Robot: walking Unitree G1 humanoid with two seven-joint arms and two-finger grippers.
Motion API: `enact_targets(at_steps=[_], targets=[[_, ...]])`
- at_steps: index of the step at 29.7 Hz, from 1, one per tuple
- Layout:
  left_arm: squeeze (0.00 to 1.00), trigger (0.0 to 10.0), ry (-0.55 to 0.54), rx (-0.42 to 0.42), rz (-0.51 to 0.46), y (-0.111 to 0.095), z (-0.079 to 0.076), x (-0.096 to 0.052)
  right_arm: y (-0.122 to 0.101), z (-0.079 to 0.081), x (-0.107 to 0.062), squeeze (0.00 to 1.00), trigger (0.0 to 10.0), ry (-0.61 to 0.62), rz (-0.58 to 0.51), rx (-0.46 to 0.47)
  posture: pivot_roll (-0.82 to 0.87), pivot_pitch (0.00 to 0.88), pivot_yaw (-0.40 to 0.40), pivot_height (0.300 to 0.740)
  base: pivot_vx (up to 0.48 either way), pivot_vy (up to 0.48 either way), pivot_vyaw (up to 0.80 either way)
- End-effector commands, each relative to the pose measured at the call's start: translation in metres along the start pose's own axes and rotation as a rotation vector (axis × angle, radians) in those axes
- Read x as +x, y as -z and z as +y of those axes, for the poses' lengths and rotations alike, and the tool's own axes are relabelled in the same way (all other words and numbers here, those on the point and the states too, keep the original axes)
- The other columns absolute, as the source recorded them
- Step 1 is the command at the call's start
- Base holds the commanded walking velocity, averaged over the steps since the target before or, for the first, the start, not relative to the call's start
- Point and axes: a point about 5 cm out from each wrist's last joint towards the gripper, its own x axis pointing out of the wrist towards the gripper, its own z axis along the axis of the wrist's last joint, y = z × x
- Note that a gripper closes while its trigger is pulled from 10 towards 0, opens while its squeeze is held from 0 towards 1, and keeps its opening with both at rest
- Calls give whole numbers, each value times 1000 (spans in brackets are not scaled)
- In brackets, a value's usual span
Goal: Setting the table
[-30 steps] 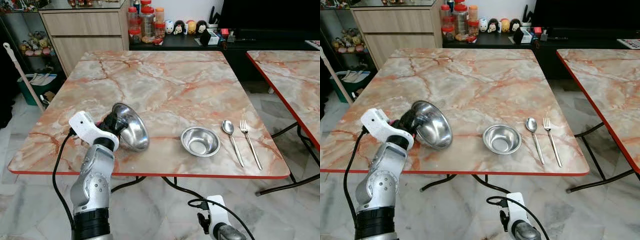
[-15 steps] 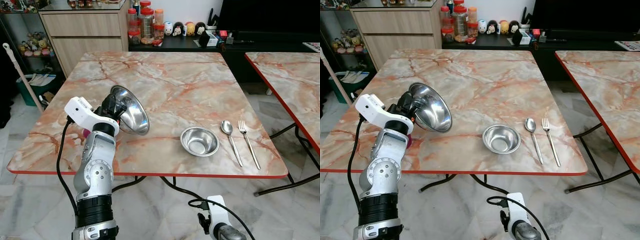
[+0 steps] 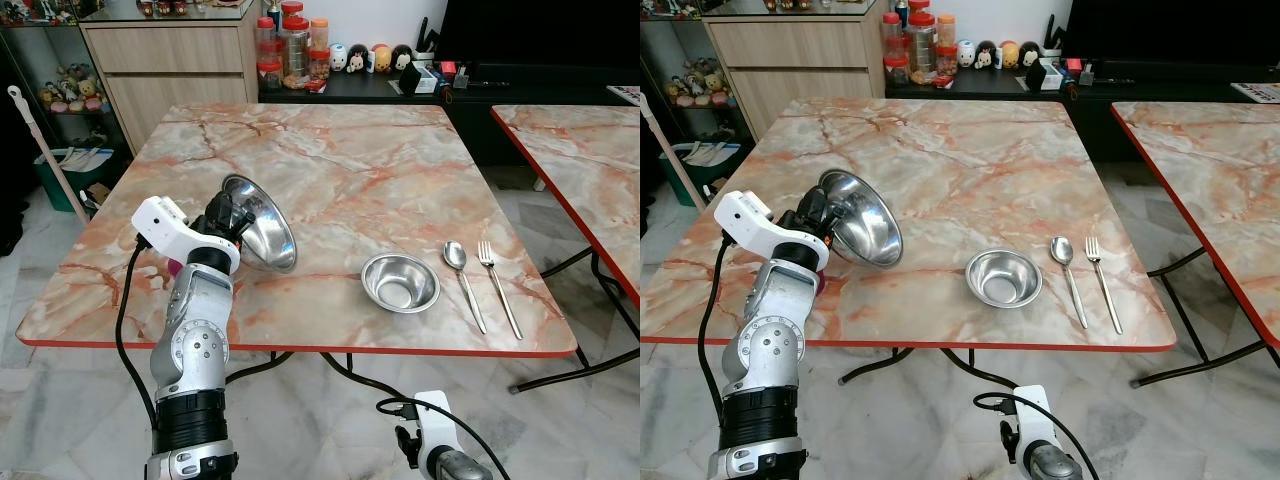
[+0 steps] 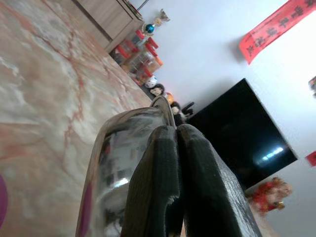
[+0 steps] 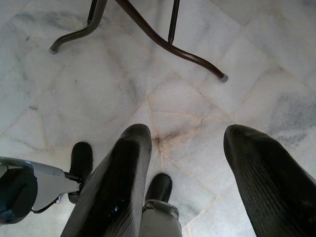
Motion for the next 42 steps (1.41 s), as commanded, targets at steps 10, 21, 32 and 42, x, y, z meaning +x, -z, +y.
enact_targets(at_steps=[10,21,32,42], targets=[[0,10000,-32,-297,-142,-17,-3,4,-3,0,1,0,10000,1,-12,7,69,0,-25,732,0,0,0],[0,10000,38,-237,-256,-54,-12,0,-2,0,0,0,10000,-2,-9,6,89,0,-32,732,0,0,0],[0,10000,19,-127,-353,-91,-2,-1,-3,2,1,0,10000,-5,-14,11,93,0,-28,732,0,0,0],[0,10000,-7,-157,-291,-67,-5,0,-2,1,0,0,10000,3,-13,13,77,0,-25,732,0,-180,0]])
